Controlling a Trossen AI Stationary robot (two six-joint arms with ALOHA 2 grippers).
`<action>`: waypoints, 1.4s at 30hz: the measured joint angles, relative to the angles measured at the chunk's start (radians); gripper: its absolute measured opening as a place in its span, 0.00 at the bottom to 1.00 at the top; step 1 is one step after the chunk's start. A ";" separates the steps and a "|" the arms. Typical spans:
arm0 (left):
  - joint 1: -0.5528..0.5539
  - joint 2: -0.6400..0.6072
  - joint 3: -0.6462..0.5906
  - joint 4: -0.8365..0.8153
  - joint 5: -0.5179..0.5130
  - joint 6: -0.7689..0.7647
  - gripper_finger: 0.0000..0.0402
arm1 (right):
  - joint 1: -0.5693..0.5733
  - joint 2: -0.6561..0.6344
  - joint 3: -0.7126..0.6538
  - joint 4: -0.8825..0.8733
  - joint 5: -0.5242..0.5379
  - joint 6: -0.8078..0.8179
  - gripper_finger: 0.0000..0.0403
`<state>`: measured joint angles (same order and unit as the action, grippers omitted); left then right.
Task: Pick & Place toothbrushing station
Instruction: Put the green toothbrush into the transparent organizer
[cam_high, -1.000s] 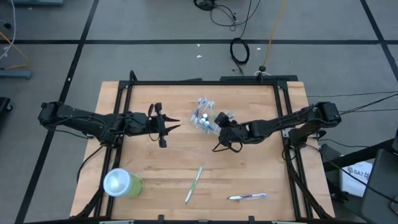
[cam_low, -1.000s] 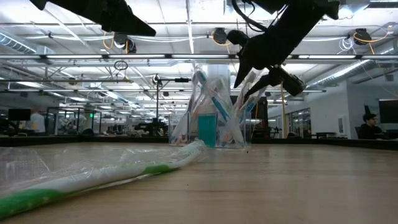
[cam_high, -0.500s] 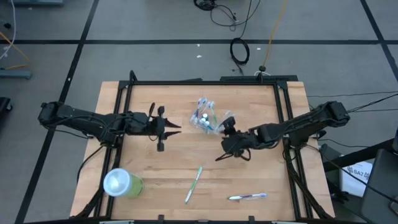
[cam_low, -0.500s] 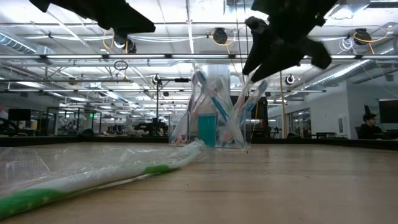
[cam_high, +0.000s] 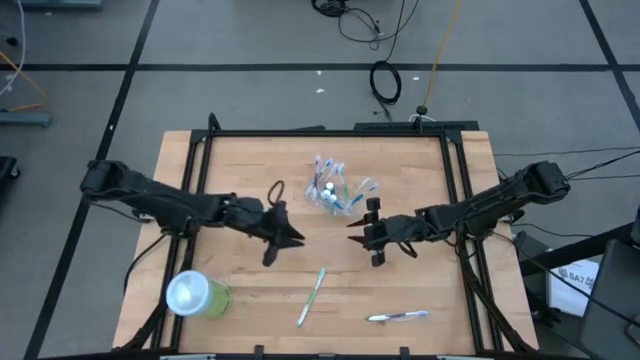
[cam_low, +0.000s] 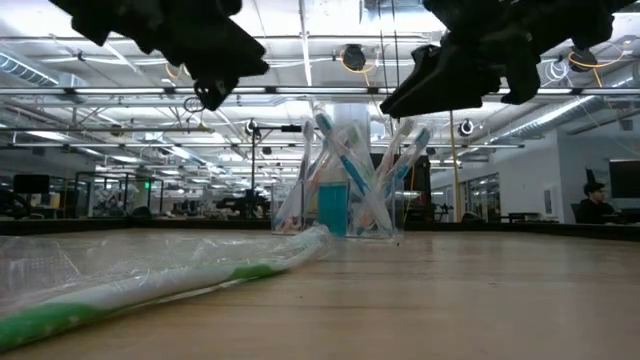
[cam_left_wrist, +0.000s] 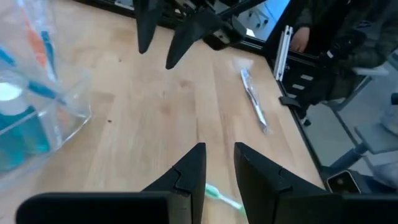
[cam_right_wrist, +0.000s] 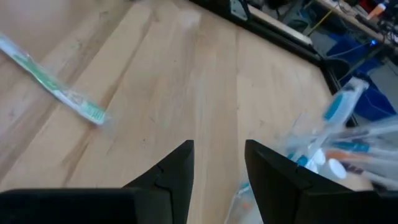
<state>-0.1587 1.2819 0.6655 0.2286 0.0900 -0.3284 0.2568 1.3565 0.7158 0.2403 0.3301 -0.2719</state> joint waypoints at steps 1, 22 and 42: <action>-0.001 0.024 0.011 0.007 0.004 -0.004 0.22 | 0.000 -0.007 0.000 0.001 -0.005 -0.005 0.33; -0.085 0.374 0.097 0.095 0.092 -0.188 0.22 | -0.022 -0.056 0.000 0.039 -0.100 -0.178 0.33; -0.199 0.418 0.184 -0.043 -0.057 -0.437 0.24 | -0.135 -0.056 0.001 0.208 -0.131 -0.419 0.33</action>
<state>-0.3575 1.7000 0.8493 0.1858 0.0329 -0.7650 0.1221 1.3003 0.7166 0.4485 0.1990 -0.6908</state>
